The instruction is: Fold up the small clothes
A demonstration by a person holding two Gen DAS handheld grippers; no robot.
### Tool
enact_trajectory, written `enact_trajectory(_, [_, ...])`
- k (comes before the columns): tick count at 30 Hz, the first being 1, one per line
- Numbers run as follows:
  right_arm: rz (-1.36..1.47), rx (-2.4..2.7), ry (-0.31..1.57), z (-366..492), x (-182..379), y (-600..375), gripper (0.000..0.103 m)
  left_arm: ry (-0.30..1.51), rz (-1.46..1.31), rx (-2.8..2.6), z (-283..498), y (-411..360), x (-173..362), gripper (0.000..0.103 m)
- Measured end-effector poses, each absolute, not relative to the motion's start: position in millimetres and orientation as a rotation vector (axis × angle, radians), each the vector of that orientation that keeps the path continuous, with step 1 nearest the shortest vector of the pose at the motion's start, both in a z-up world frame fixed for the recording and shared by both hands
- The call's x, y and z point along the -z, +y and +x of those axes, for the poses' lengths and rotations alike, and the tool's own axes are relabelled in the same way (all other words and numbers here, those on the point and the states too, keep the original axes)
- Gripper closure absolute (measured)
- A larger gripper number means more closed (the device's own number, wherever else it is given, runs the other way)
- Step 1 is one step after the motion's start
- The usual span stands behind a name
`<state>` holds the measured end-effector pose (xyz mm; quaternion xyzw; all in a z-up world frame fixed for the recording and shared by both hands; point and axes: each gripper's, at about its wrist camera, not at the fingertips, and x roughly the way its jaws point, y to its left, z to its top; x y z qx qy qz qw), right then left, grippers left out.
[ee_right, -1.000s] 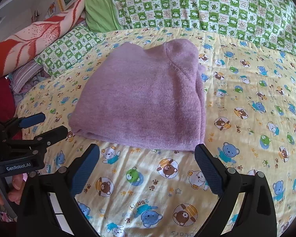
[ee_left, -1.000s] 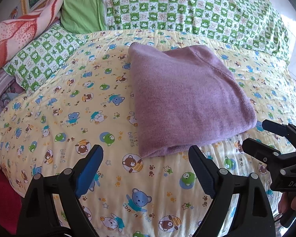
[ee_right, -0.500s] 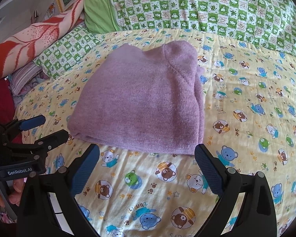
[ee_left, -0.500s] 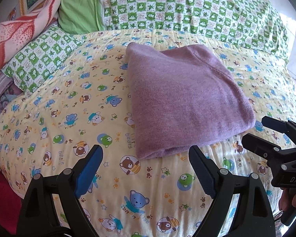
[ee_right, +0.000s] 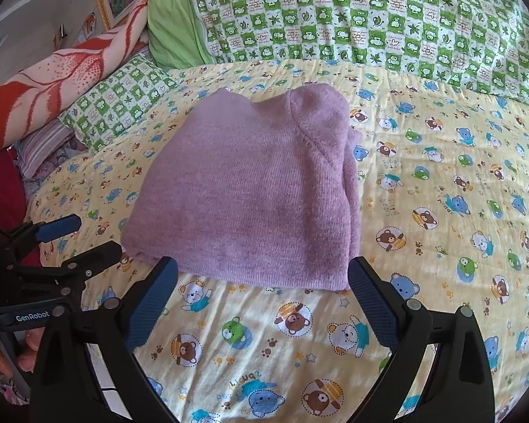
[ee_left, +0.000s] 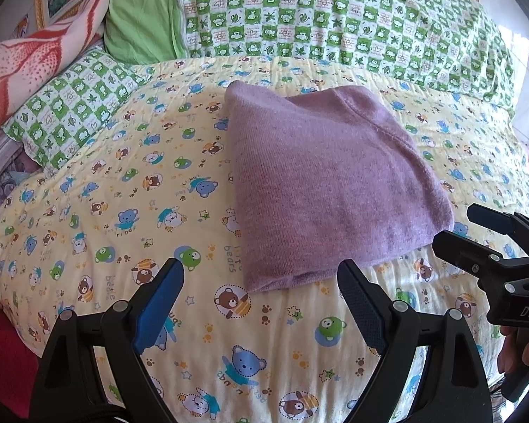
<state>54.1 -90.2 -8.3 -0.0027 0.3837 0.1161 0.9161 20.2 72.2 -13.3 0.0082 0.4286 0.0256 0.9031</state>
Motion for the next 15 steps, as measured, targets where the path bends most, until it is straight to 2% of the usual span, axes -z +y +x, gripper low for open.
enact_trajectory(15, [-0.005,-0.236,0.788,56.5,6.2,-90.8,0.006,0.882,0.015,-0.051,24.8,71.1,10.1,0.013])
